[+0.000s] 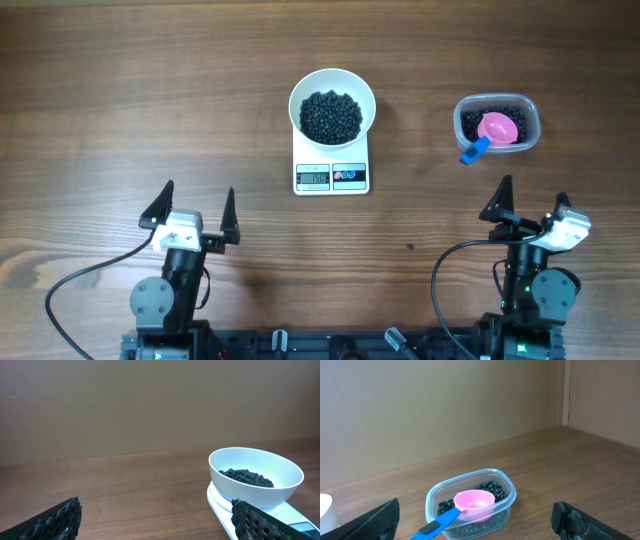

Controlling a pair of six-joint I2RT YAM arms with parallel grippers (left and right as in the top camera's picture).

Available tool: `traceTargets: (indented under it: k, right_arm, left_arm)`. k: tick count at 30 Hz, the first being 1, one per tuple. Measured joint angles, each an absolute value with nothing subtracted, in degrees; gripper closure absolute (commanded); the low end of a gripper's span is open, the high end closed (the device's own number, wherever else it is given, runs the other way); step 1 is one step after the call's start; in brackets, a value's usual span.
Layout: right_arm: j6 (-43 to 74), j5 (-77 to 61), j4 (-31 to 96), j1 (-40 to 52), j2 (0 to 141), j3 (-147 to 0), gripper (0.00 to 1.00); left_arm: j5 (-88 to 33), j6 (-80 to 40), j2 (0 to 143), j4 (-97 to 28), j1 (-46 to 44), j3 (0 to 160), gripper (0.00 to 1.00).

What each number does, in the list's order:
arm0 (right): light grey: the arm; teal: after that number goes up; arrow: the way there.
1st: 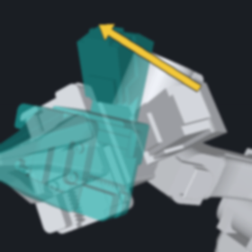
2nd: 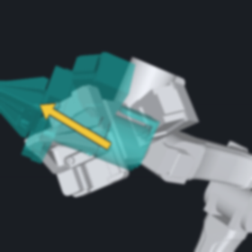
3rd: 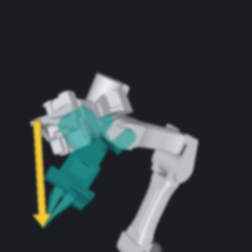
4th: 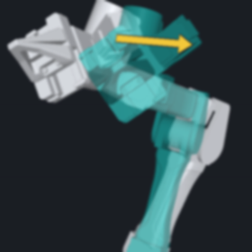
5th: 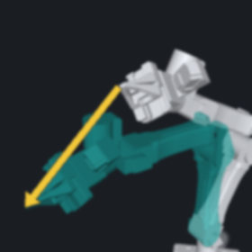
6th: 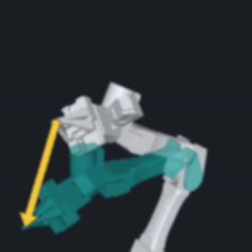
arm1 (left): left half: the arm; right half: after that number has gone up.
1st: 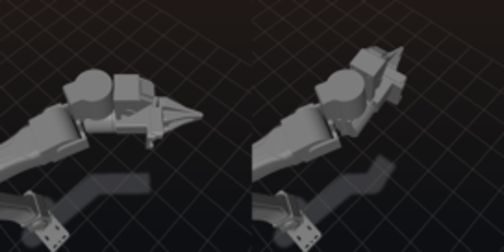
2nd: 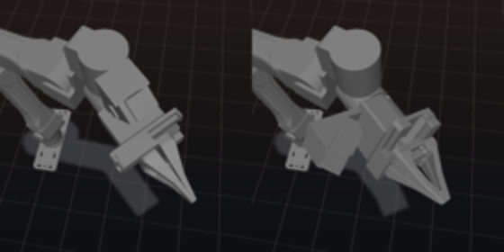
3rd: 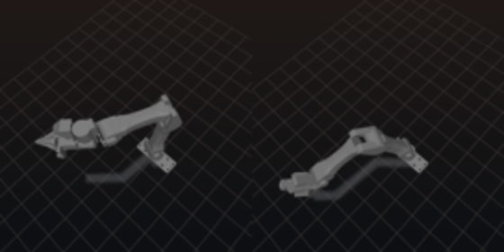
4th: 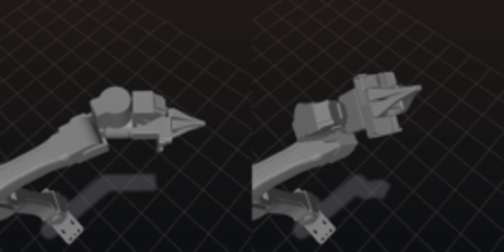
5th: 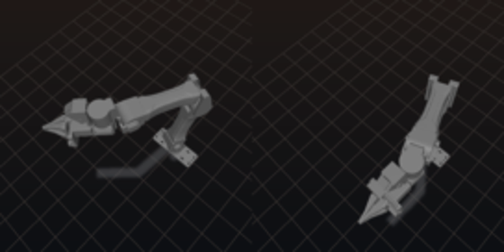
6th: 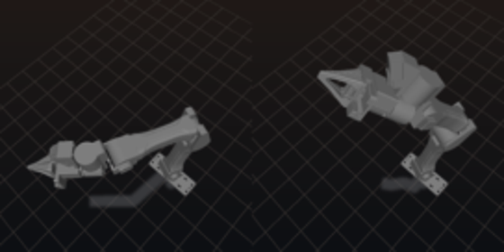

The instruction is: Scoop item into bowl and weigh 150g on scale

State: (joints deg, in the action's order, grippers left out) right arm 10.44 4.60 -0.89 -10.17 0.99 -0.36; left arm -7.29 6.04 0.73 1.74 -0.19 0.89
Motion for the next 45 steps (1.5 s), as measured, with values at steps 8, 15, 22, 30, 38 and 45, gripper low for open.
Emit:
traceTargets:
  k: [8, 15, 22, 30, 38, 45]
  right_arm:
    - [10.4, 4.6, -0.9, -10.2, 1.0, -0.4, 0.0]
    - [10.4, 4.6, -0.9, -10.2, 1.0, -0.4, 0.0]
    - [10.4, 4.6, -0.9, -10.2, 1.0, -0.4, 0.0]
    - [10.4, 4.6, -0.9, -10.2, 1.0, -0.4, 0.0]
    - [10.4, 4.6, -0.9, -10.2, 1.0, -0.4, 0.0]
    - [10.4, 4.6, -0.9, -10.2, 1.0, -0.4, 0.0]
  left_arm:
    - [-7.5, 5.4, 0.7, -3.7, -0.2, 0.7, 0.0]
    - [-7.5, 4.8, 0.7, -3.6, -0.2, 0.7, 0.0]
    - [-7.5, 4.8, 0.7, -3.6, -0.2, 0.7, 0.0]
    - [-7.5, 4.6, 0.7, -3.6, -0.2, 0.7, 0.0]
    - [-7.5, 4.5, 0.7, -3.6, -0.2, 0.7, 0.0]
    - [-7.5, 4.4, 0.7, -3.6, -0.2, 0.7, 0.0]
